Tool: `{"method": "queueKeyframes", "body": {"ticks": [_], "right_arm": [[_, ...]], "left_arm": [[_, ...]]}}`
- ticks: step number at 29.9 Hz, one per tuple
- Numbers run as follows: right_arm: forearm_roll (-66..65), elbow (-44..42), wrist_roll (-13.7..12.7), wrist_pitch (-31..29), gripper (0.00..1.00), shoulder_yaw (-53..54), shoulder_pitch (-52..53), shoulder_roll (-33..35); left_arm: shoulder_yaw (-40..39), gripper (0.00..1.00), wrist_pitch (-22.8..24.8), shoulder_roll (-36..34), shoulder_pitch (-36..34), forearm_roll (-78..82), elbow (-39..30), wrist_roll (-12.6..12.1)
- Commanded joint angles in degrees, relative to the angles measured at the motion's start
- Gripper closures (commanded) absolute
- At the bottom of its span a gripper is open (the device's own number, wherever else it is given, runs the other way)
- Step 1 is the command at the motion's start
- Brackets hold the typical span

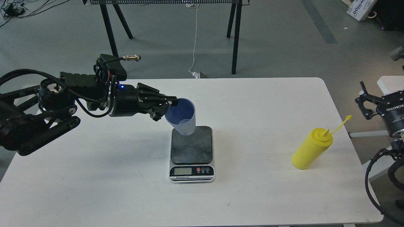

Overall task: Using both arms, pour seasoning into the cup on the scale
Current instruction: 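Carry the blue cup over and set it on the scale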

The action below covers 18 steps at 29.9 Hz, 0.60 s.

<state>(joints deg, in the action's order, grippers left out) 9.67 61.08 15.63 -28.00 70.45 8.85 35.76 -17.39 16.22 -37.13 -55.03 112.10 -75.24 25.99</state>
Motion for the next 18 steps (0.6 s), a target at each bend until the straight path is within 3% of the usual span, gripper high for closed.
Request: {"method": "queueKeyframes", "body": {"ticks": [1, 4, 18], "right_arm": [[0.0, -0.1, 0.0, 0.0, 0.0, 0.3, -0.9, 0.0], [0.0, -0.1, 0.0, 0.0, 0.0, 0.4, -1.6, 0.0], [0.0, 0.1, 0.0, 0.0, 0.0, 1.1, -2.1, 0.1]], "left_arm": [[3.1, 0.92, 0.2, 3.3, 0.5, 1.4, 0.1, -2.3], [6.5, 0.92, 0.2, 3.9, 0.5, 4.9, 0.5, -2.6], [6.3, 0.9, 0.2, 6.3, 0.7, 6.5, 3.3, -4.3]]}}
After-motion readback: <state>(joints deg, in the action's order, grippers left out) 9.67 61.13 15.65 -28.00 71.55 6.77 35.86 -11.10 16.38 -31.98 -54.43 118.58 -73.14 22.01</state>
